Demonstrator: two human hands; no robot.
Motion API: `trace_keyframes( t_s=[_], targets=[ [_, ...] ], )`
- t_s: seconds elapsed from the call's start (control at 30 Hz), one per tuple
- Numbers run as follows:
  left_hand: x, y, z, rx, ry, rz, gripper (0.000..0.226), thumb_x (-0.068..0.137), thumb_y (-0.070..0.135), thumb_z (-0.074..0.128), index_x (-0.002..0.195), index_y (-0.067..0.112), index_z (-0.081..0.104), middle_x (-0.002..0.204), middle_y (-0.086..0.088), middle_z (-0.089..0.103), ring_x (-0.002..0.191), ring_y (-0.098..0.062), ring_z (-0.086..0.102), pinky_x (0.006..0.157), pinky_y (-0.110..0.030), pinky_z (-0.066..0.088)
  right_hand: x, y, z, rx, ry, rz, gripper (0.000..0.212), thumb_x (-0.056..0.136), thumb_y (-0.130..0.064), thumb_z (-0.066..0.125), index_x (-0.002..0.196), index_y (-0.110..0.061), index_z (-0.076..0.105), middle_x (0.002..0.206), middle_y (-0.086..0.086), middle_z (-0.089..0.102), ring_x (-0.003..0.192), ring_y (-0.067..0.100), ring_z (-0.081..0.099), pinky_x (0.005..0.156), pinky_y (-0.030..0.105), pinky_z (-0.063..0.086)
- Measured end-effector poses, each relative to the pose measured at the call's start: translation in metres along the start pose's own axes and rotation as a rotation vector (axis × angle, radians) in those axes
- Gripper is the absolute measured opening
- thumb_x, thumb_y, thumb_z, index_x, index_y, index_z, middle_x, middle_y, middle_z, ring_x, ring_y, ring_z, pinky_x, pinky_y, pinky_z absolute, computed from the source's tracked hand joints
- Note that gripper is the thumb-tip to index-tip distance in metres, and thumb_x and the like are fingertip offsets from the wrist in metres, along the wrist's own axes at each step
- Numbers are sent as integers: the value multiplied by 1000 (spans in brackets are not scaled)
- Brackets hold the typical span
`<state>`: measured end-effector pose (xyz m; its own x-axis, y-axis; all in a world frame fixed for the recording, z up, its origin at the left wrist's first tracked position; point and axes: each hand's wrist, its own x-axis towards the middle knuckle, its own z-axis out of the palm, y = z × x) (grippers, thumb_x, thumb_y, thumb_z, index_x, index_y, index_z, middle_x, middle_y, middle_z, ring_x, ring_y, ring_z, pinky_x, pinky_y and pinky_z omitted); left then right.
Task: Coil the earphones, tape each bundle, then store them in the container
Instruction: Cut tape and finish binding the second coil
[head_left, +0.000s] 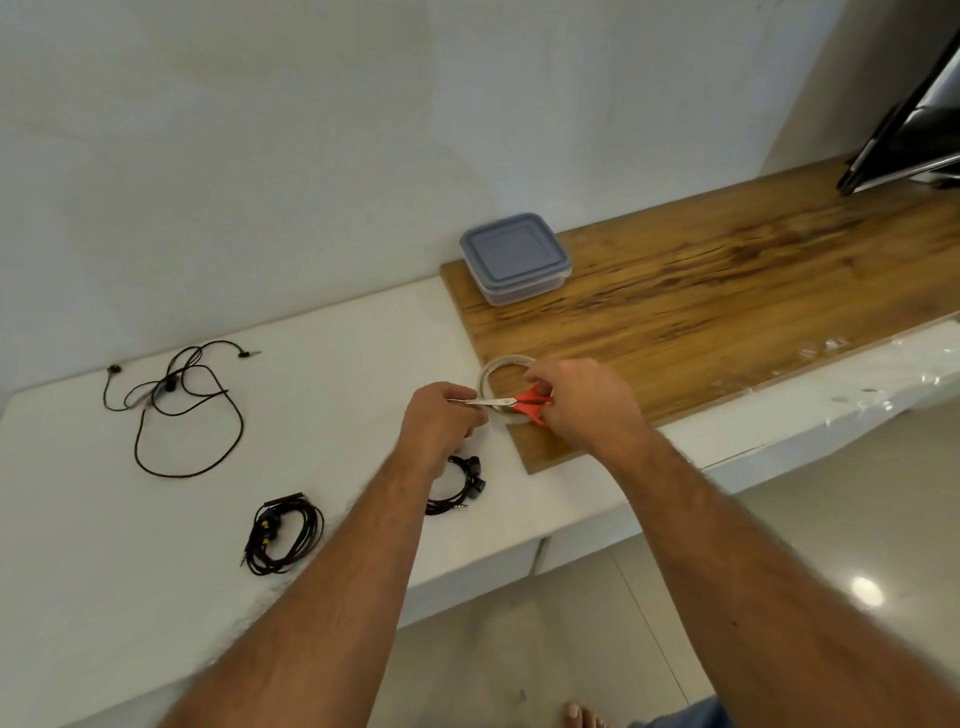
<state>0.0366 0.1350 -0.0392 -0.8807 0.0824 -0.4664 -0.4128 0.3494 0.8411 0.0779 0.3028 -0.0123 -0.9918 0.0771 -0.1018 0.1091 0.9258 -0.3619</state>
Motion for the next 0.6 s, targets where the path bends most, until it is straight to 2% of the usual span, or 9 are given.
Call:
trace_keyframes(
  t_s=[0.17, 0.43, 0.6],
  targets=[
    [-3, 2, 3, -77, -33, -35, 25, 80, -2, 72, 99, 9, 61, 63, -4, 53, 46, -9, 43, 37, -17, 34, -1, -2, 0, 35, -15, -23, 30, 86, -31, 69, 116, -30, 65, 103, -8, 71, 98, 14, 64, 85, 37, 55],
    [-1, -8, 8, -134, 25, 42, 16, 79, 7, 77, 91, 11, 66, 63, -1, 57, 52, -11, 46, 42, -22, 35, -2, 0, -6, 180, 2, -13, 22, 84, -32, 73, 105, -28, 71, 95, -9, 70, 90, 10, 63, 79, 32, 54],
    [1, -6, 9, -141, 16, 30, 15, 81, 8, 75, 95, 9, 69, 62, 0, 56, 51, -10, 46, 40, -21, 33, 0, 2, -3, 275, -28, 28, 27, 80, -34, 77, 106, -29, 71, 96, -10, 70, 88, 6, 61, 80, 31, 56]
  ],
)
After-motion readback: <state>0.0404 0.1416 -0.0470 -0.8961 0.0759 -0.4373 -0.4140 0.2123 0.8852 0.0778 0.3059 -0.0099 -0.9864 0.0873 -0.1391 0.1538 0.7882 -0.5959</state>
